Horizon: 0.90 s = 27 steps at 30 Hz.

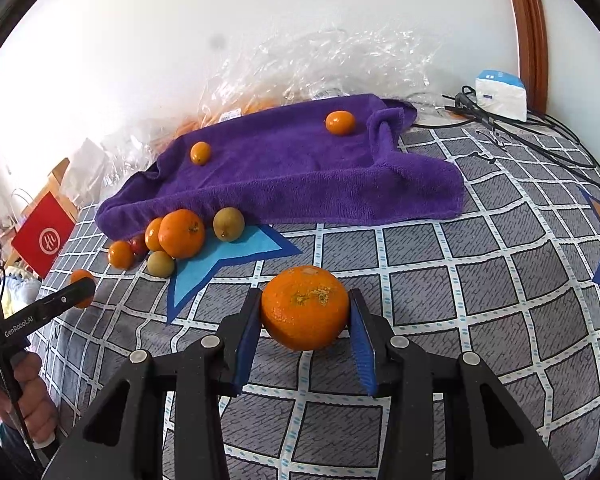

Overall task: Organize fruits
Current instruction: 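Lift the large orange in the left tool onto the towel while the right tool carries its own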

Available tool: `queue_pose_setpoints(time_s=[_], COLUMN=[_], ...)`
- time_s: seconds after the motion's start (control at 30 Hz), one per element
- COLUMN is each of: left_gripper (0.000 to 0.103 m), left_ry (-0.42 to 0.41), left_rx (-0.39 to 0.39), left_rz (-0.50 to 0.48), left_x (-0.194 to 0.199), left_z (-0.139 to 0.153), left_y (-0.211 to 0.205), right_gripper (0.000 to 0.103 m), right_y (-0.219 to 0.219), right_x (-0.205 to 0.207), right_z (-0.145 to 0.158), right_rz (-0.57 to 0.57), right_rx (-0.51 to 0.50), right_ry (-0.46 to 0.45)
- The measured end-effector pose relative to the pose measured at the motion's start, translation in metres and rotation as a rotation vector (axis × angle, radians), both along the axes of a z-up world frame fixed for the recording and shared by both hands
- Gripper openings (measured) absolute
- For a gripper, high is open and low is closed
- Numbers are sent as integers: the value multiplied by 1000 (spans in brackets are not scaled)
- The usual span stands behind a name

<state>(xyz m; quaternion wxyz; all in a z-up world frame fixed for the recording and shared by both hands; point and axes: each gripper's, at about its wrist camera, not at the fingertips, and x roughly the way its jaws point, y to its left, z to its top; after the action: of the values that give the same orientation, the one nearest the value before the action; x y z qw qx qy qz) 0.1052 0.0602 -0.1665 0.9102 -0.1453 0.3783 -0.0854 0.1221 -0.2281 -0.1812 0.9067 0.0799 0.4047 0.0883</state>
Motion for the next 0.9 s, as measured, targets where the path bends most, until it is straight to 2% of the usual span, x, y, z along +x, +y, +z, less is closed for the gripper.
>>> queue_pose_setpoints(time_s=[0.17,0.27,0.47,0.73,0.9], left_gripper=[38,38,38,38,38], left_ry=[13,13,-22,-134,-180], left_rx=[-37,-32,-67,46,70], left_rz=[6,16,6,45,79], left_x=[2,2,-2,30,68], left_z=[-1,1,25,84,103], left_y=[7,9,17,12,4], right_gripper=[42,42,42,42,42], right_y=[0,1,-1,-10,-16], right_x=[1,-1,3,42,76], right_z=[0,3,30,84,110], right_rz=[-9,-9,2,-28,-55], right_rx=[-14,-31,-35,-53,-32], right_ry=[3,2,-42,-137,-188])
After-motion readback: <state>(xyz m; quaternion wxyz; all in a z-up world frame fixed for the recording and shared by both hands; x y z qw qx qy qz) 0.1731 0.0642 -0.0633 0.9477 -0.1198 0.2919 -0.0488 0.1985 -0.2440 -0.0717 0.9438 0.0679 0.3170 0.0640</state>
